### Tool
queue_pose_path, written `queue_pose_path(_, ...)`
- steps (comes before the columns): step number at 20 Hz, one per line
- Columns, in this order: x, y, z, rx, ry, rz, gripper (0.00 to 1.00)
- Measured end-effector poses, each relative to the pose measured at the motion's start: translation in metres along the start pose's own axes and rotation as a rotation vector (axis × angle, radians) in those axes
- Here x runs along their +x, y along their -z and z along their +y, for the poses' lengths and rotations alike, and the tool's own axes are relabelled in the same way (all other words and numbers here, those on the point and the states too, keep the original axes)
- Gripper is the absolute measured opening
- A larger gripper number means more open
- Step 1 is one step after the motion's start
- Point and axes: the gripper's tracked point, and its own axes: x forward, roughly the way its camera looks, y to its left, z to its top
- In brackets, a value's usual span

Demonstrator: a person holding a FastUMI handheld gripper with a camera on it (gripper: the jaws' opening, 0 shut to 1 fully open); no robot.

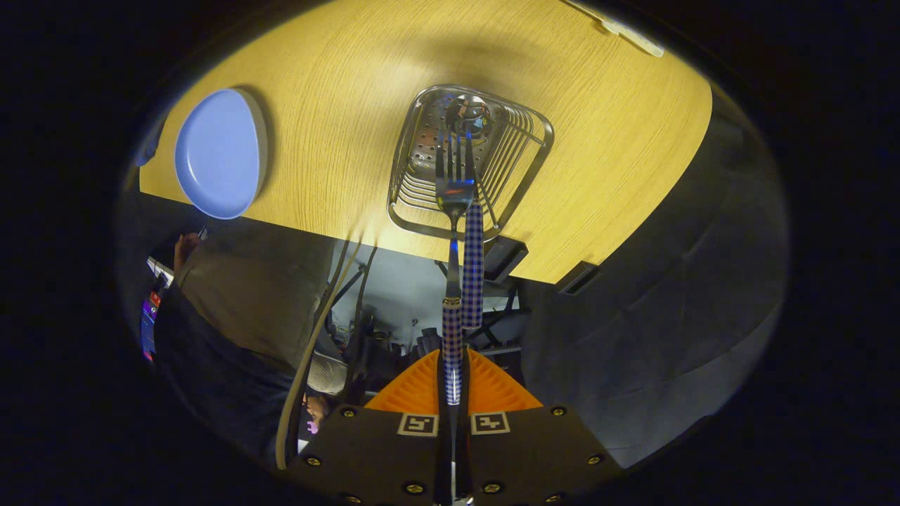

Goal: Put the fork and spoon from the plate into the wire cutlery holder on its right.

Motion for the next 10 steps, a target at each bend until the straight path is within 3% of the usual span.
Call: queue_pose_path(10, -0.010, -0.014, -0.001, 0.012, 0.030, 0.146, 0.03)
